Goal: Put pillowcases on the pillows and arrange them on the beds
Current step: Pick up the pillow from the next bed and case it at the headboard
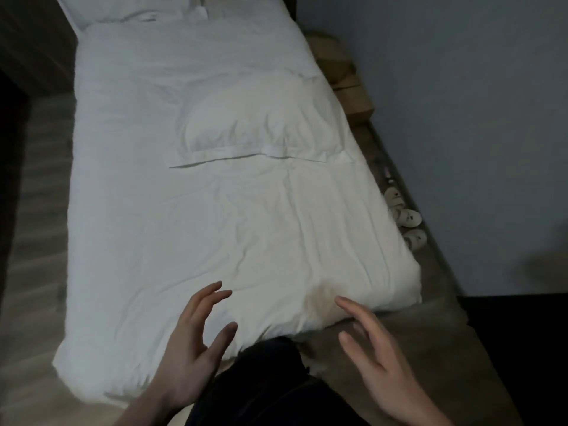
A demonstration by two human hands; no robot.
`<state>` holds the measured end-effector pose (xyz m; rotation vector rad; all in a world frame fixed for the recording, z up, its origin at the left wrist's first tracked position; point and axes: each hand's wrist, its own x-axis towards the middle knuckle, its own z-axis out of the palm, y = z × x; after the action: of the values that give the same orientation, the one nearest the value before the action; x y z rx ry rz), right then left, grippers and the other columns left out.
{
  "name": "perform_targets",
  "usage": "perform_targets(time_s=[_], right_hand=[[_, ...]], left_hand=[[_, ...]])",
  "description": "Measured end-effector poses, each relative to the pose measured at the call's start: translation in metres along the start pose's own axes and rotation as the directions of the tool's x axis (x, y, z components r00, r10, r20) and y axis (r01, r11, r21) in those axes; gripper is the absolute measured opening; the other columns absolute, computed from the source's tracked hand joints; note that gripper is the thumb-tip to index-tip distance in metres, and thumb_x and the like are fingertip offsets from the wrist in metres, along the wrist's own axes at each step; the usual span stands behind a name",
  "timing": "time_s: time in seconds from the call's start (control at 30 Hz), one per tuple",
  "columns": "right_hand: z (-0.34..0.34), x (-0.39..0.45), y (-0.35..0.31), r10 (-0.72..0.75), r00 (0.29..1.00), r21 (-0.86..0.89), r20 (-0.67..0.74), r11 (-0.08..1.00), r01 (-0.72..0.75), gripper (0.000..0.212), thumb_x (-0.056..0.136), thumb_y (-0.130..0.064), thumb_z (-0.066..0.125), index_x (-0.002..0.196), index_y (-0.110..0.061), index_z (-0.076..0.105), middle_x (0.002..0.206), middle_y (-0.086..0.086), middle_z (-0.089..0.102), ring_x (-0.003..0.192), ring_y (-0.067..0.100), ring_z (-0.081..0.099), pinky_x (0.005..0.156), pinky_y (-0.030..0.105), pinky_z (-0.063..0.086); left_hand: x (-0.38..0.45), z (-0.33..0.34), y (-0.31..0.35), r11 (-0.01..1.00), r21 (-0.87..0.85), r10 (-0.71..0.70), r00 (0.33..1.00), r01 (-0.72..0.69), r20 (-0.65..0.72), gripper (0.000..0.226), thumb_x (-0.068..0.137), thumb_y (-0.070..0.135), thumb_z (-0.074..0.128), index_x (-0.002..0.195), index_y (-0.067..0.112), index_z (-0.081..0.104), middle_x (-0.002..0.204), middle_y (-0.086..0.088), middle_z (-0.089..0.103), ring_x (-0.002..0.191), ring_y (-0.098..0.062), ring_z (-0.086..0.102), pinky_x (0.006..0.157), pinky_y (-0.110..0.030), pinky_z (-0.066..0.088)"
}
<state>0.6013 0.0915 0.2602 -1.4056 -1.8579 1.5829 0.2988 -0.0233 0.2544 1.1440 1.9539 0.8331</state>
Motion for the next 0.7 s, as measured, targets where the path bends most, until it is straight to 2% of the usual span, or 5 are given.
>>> perform_targets(time_s=[0.13, 0.27, 0.43, 0.6, 0.7], right_hand=[[-0.066, 0.024, 0.008, -0.024, 0.999, -0.074, -0.043, 0.997, 0.021, 0.052, 0.092, -0.057, 0.062, 0.142, -0.044, 0.054, 0.149, -0.021, 0.053, 0.139, 0.001, 0.049, 0.114, 0.021, 0.039], [-0.115, 0.068, -0.005, -0.028, 0.999, -0.133, 0.042, 0.991, 0.034, 0.042, 0.095, -0.053, 0.056, 0.137, -0.05, 0.055, 0.147, -0.03, 0.05, 0.136, -0.008, 0.047, 0.104, 0.002, 0.033], [-0.175, 0.139, -0.011, -0.085, 0.957, -0.168, 0.276, 0.977, 0.135, 0.053, 0.089, -0.059, 0.051, 0.141, -0.048, 0.05, 0.152, -0.03, 0.044, 0.144, -0.007, 0.037, 0.119, 0.028, 0.034], [-0.244, 0.186, 0.005, -0.138, 0.857, -0.198, 0.496, 0.943, 0.266, 0.043, 0.099, -0.036, 0.059, 0.139, -0.048, 0.051, 0.151, -0.029, 0.046, 0.143, -0.007, 0.038, 0.12, 0.033, 0.034], [-0.283, 0.2, 0.008, -0.159, 0.799, -0.203, 0.581, 0.922, 0.331, 0.043, 0.1, -0.03, 0.059, 0.14, -0.043, 0.052, 0.151, -0.023, 0.049, 0.145, 0.002, 0.04, 0.117, 0.031, 0.034]], left_hand=[[0.064, 0.046, 0.053, 0.997, -0.03, 0.066, 0.998, -0.066, 0.011, 0.042, 0.098, 0.032, 0.067, 0.137, 0.041, 0.056, 0.156, 0.027, 0.039, 0.148, 0.0, 0.034, 0.106, -0.037, 0.049], [0.102, 0.073, 0.092, 0.998, -0.02, 0.063, 0.996, -0.065, -0.064, 0.042, 0.099, 0.027, 0.067, 0.137, 0.039, 0.055, 0.155, 0.026, 0.04, 0.148, -0.003, 0.035, 0.116, -0.031, 0.035], [0.108, 0.111, 0.119, 0.998, -0.013, -0.065, 0.97, 0.064, -0.233, 0.042, 0.098, 0.03, 0.065, 0.136, 0.044, 0.054, 0.155, 0.031, 0.036, 0.146, 0.003, 0.034, 0.093, -0.021, 0.052], [0.083, 0.186, 0.147, 0.971, -0.051, -0.231, 0.862, 0.233, -0.452, 0.041, 0.096, 0.039, 0.064, 0.136, 0.038, 0.056, 0.154, 0.028, 0.039, 0.145, 0.004, 0.035, 0.114, -0.04, 0.042], [0.064, 0.239, 0.177, 0.952, -0.128, -0.304, 0.801, 0.279, -0.516, 0.046, 0.091, 0.047, 0.059, 0.135, 0.036, 0.058, 0.153, 0.025, 0.041, 0.145, 0.002, 0.037, 0.115, -0.044, 0.041]])
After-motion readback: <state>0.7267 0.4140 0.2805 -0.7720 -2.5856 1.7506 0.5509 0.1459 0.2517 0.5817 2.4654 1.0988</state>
